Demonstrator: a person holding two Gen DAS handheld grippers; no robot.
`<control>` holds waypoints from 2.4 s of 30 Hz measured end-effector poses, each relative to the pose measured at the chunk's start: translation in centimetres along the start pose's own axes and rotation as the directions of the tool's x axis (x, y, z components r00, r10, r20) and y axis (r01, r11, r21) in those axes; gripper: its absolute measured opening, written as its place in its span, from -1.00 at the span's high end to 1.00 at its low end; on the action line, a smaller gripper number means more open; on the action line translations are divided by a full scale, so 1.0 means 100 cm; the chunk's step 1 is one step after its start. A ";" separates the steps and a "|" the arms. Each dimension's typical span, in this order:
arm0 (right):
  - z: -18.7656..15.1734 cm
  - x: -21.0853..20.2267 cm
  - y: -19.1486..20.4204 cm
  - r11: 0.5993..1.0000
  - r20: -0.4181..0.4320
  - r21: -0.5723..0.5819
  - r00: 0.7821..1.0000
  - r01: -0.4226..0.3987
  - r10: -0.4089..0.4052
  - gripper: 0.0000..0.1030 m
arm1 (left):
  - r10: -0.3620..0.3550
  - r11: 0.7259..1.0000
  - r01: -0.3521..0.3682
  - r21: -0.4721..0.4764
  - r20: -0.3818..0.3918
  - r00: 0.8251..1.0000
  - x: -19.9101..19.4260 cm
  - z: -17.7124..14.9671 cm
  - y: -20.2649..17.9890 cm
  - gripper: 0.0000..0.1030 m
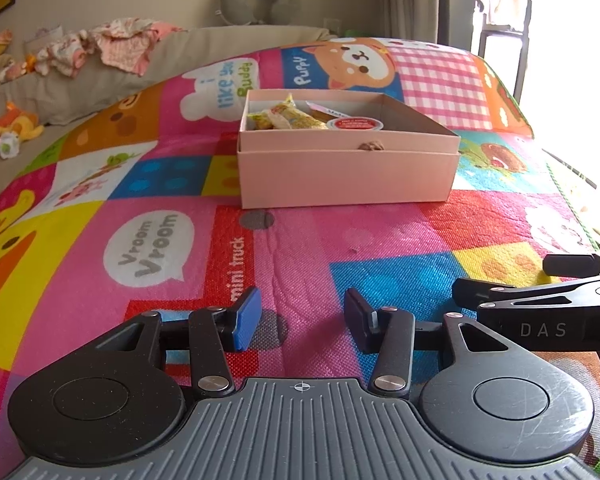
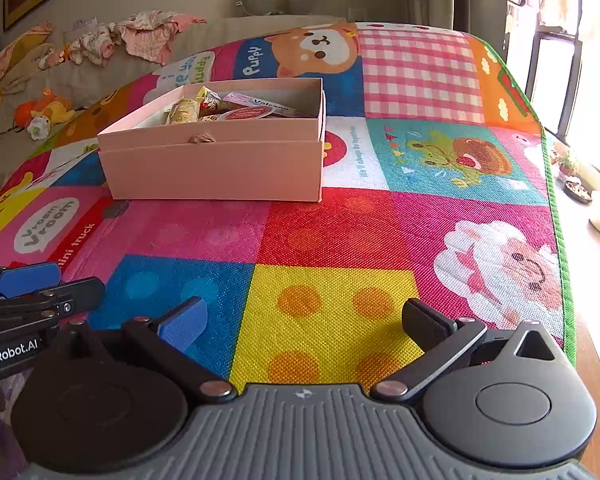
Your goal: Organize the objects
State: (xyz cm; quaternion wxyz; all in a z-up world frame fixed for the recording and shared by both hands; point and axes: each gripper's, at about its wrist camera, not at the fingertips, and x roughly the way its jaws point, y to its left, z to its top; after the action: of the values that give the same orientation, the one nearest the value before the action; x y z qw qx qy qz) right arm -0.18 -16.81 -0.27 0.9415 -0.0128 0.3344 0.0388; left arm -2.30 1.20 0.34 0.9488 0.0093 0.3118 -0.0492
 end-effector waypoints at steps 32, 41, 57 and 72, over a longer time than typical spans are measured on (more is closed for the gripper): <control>0.000 0.000 -0.001 1.000 0.000 0.005 1.000 -0.003 0.003 -1.00 | 0.006 1.000 -0.006 -0.011 0.002 1.000 0.001 0.000 -0.002 0.00; 0.000 0.000 -0.001 1.000 0.000 0.005 1.000 -0.003 0.003 -1.00 | 0.008 1.000 -0.008 -0.008 0.002 1.000 0.001 0.000 -0.002 0.00; 0.000 0.001 -0.001 1.000 0.000 0.005 1.000 -0.003 0.003 -1.00 | 0.009 1.000 -0.009 -0.007 0.001 1.000 0.001 0.000 -0.002 0.00; 0.000 0.001 -0.001 1.000 0.000 0.005 1.000 -0.003 0.003 -1.00 | 0.008 1.000 -0.008 -0.008 0.001 1.000 0.001 0.000 -0.002 0.00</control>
State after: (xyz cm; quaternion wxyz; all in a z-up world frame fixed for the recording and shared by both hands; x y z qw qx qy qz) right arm -0.11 -16.88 -0.31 0.9415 -0.0097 0.3345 0.0394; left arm -2.22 0.96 0.32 0.9493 0.0067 0.3113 -0.0439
